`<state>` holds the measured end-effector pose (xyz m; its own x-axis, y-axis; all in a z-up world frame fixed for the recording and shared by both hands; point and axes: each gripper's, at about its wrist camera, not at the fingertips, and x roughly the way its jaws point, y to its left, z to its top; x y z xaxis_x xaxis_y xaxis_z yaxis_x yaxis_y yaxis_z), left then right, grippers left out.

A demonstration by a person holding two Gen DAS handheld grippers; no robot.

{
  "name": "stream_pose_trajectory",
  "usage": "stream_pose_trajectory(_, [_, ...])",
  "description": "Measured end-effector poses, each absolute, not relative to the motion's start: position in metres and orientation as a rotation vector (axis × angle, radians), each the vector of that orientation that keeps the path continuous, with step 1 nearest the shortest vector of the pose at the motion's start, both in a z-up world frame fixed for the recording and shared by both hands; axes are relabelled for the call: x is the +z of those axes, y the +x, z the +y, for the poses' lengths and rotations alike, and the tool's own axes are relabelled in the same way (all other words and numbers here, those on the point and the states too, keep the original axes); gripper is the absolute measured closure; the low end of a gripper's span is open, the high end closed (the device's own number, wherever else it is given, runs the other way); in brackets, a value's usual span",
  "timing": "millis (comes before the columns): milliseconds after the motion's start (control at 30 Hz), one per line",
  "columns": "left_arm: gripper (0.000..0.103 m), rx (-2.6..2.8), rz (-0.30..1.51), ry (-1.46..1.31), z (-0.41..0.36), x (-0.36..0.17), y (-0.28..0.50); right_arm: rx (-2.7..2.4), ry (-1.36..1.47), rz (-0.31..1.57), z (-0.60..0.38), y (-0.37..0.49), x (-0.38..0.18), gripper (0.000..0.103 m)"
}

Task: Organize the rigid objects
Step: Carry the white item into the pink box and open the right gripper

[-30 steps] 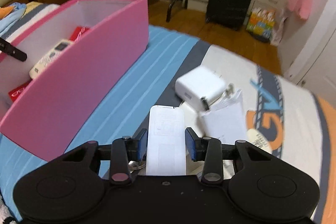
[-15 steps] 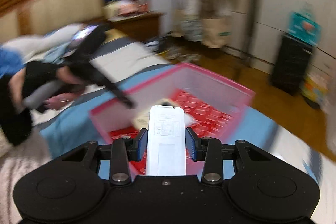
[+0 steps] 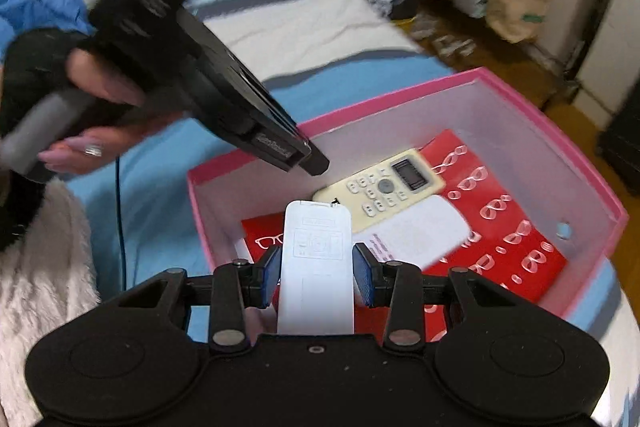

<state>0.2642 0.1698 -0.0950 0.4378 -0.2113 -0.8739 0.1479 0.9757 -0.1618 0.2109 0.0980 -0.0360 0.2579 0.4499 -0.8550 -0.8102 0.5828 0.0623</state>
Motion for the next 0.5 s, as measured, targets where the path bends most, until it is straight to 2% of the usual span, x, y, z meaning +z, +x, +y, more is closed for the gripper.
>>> stream_pose_trajectory(167, [0.098, -0.227, 1.096, -0.075, 0.171, -0.096, 0.265, 0.961, -0.382, 1.128, 0.118, 0.239, -0.054, 0.06])
stream_pose_trajectory(433, [0.098, -0.228, 1.096, -0.076, 0.171, -0.098, 0.266, 1.005, -0.374, 1.173, 0.133, 0.244, -0.066, 0.06])
stream_pose_trajectory(500, [0.098, -0.227, 1.097, -0.075, 0.171, -0.098, 0.266, 0.978, -0.396, 1.156, 0.131, 0.242, -0.065, 0.055])
